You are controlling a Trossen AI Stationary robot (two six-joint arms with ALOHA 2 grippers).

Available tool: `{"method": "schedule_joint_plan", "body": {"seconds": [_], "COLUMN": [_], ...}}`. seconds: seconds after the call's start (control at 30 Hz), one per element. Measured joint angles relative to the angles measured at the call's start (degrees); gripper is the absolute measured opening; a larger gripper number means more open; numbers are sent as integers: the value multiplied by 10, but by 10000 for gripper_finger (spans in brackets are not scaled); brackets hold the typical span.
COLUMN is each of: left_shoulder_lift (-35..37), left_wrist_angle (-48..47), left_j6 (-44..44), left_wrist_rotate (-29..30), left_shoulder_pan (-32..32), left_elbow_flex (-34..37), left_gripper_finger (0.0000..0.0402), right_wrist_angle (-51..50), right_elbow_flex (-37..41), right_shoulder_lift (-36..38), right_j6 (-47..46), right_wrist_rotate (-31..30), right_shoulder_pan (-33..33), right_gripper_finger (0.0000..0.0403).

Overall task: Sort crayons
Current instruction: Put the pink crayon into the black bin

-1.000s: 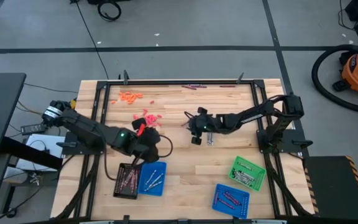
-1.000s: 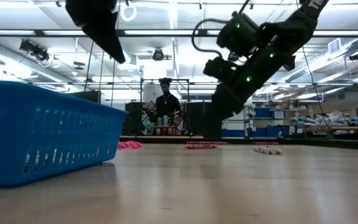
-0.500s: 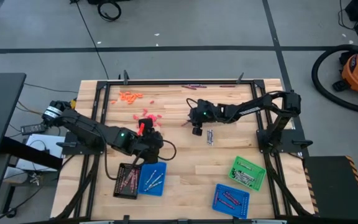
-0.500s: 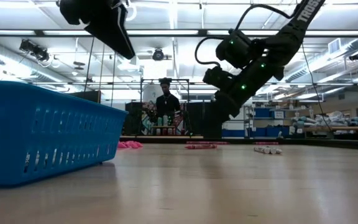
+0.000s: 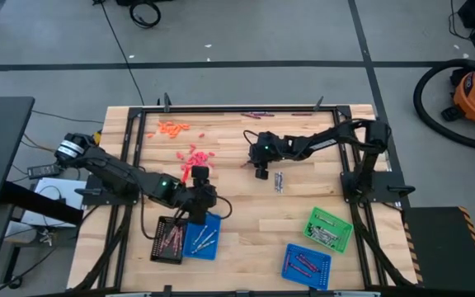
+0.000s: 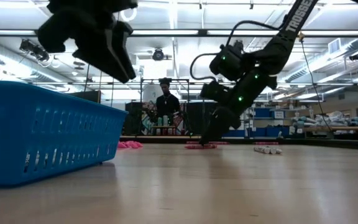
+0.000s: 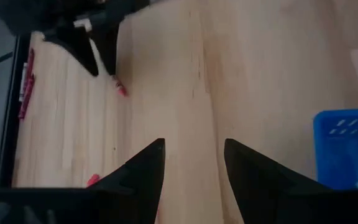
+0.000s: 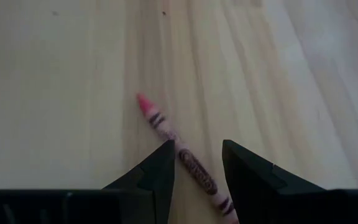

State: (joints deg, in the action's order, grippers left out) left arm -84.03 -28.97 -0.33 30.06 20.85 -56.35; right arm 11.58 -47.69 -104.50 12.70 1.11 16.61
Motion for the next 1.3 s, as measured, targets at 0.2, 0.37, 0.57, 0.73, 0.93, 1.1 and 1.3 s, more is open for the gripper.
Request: {"method": "schedule_joint_plan", "body": {"seconds": [0.2,0.37,0.57,0.73,0.93,1.1,1.3], "left_shoulder_lift": [57,117,133,121,119,119,119], "left_wrist_angle": [82,148,196,211,237,253,263], "left_j6": [10,-15,-88,-131,-141,-141,-147], "left_wrist_rotate": [-26,-31,-31,-29,-30,-29,-29], "left_shoulder_pan": [-11,-29,-48,-61,-61,-60,-59], "left_elbow_flex": [72,139,186,196,196,196,196], "left_gripper_finger": [176,176,176,187,237,259,260], "right_wrist_angle": [-6,-17,-26,-26,-2,14,43], "right_elbow_flex": [-3,-3,-3,-3,0,0,0], "right_shoulder_lift": [-12,-11,-11,-10,-12,-13,-13], "right_j6": [-4,-27,-69,-72,-72,-72,-67], "right_wrist_rotate": [2,2,2,-3,-17,-15,-10], "right_shoulder_pan": [1,1,-5,-18,-41,-58,-86], "right_gripper_finger": [142,124,63,20,25,34,35]}}
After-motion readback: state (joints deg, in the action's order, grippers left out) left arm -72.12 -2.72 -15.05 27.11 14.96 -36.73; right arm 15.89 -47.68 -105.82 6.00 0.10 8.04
